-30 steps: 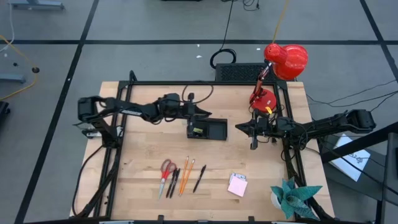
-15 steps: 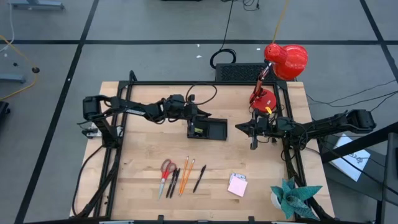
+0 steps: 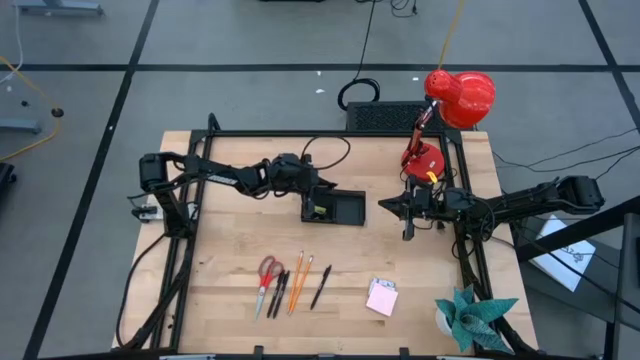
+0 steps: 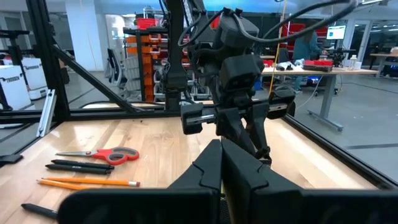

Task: Pick and place office supplies into organizer
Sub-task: Put the black pen into the desk organizer, then put the red scissors into the desk organizer

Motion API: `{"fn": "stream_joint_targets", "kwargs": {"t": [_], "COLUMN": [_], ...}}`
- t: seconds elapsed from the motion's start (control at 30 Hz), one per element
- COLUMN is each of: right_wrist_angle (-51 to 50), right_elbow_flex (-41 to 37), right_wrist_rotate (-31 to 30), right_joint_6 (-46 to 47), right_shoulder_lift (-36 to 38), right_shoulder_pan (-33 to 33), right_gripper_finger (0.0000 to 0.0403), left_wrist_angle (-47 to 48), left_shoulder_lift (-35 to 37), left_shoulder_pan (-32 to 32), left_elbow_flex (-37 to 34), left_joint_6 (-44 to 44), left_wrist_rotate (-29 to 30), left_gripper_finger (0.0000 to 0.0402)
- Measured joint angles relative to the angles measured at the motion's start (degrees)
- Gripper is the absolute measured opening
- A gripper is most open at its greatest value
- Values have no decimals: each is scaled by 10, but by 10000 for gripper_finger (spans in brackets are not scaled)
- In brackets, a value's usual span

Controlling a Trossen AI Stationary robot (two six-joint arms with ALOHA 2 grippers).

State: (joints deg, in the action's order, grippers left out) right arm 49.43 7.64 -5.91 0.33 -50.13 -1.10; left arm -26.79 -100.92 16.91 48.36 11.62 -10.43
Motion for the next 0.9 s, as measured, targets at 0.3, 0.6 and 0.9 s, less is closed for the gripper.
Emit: {"fn": "stream_joint_targets", "kwargs": {"t": [0.3, 0.6, 0.9], "right_wrist_angle": [0, 0, 0], "right_elbow_flex": [0, 0, 0], "right_wrist_rotate": [0, 0, 0], "right_joint_6": [-1, 0, -1], "right_shoulder_lift": [0, 0, 0], "right_shoulder_pan": [0, 0, 0], "right_gripper_finger": [1, 1, 2], "left_wrist_angle": [3, 8, 154], "left_shoulder_lift": [0, 17, 158], "left_shoulder_pan": [0, -6, -52], "left_elbow_flex": [0, 0, 0], "left_joint_6": [-24, -15, 16], "left_wrist_rotate": [-4, -12, 65], "left_gripper_finger": [75, 156, 171]}}
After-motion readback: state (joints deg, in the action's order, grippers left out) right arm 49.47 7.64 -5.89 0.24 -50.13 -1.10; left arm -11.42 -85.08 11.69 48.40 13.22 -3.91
